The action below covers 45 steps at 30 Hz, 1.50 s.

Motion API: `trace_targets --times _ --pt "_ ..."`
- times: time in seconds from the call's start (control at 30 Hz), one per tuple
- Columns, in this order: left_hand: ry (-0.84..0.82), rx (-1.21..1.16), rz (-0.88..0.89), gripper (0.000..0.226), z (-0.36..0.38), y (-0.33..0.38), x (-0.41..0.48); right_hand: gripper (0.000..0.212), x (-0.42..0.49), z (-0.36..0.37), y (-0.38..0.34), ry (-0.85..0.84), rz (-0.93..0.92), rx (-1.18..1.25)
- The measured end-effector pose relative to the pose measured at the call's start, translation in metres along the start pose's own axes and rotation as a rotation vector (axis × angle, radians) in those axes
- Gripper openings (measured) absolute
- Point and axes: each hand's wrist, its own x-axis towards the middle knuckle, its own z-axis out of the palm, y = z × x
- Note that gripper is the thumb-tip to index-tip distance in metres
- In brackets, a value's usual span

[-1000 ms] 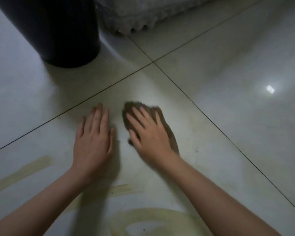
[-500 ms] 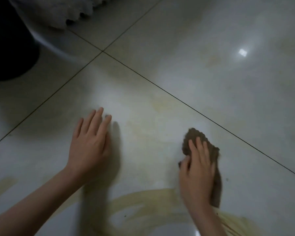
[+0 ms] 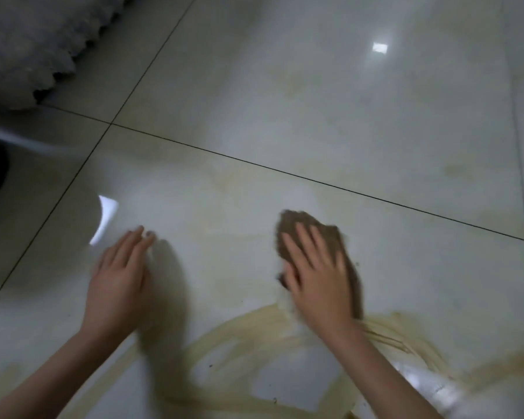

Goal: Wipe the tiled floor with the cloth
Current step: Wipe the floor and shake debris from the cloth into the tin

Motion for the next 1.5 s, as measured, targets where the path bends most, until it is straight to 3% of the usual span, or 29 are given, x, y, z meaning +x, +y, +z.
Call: trace_targets --times 0.1,0.2,0.33,0.4,0.47,0.67,0.73,0.83,0.9,1.0,1.07,1.13,1.23,1.3,1.37,1.43,1.5 --pt "-0.07 0.031 0.03 0.056 0.008 0.027 0.003 0.047 -0.052 -0.009 0.036 0.037 0.105 0.035" --pt "-0.134 0.067 0.02 0.059 0.018 0.046 0.0 0.044 -0.046 -0.001 -0.003 0.143 0.211 0.097" --pt "-0.178 0.085 -0.019 0.052 0.021 0.051 -0.001 0.048 0.002 0.015 -0.089 -0.017 -0.099 0.168" --pt "-0.213 0.109 -0.005 0.054 0.019 0.051 0.0 0.05 0.022 0.015 -0.092 -0.141 -0.265 0.139" --pt "-0.228 0.122 -0.005 0.054 0.017 0.051 0.001 0.049 0.024 0.009 -0.062 -0.154 -0.287 0.071" --pt "-0.251 0.128 -0.086 0.055 0.018 0.064 0.004 0.048 -0.059 -0.029 0.068 0.025 0.295 0.143" --pt "-0.214 0.108 -0.115 0.059 0.019 0.071 0.003 0.041 -0.074 -0.04 0.083 0.063 0.341 0.324" --pt "-0.152 0.09 0.009 0.061 0.019 0.087 -0.001 0.038 -0.059 -0.073 0.123 0.191 0.362 0.567" --pt "-0.178 0.096 0.141 0.064 0.019 0.1 -0.005 0.04 -0.049 -0.089 0.166 0.17 0.346 0.474" --pt "-0.249 0.1 0.271 0.058 0.023 0.123 -0.01 0.048 -0.055 -0.076 0.209 -0.031 0.464 0.193" --pt "-0.288 0.112 0.298 0.054 0.026 0.136 -0.011 0.051 -0.054 -0.057 0.199 -0.002 0.56 0.031" --pt "-0.299 0.111 0.31 0.055 0.027 0.146 -0.011 0.053 -0.043 -0.043 0.164 0.066 0.631 0.022" --pt "-0.304 0.098 0.327 0.053 0.028 0.155 -0.013 0.059 -0.052 -0.013 0.083 0.011 0.279 -0.061" --pt "-0.323 0.102 0.327 0.051 0.028 0.159 -0.012 0.061 -0.078 -0.003 0.041 -0.047 -0.023 0.044" --pt "-0.337 0.11 0.33 0.05 0.025 0.161 -0.012 0.063 -0.088 -0.013 0.044 -0.153 -0.218 0.226" --pt "-0.327 0.1 0.335 0.05 0.022 0.162 -0.011 0.063 -0.078 -0.032 0.077 -0.233 -0.279 0.336" --pt "-0.327 0.115 0.334 0.051 0.02 0.164 -0.009 0.044 -0.062 -0.055 0.13 -0.158 -0.066 0.458"
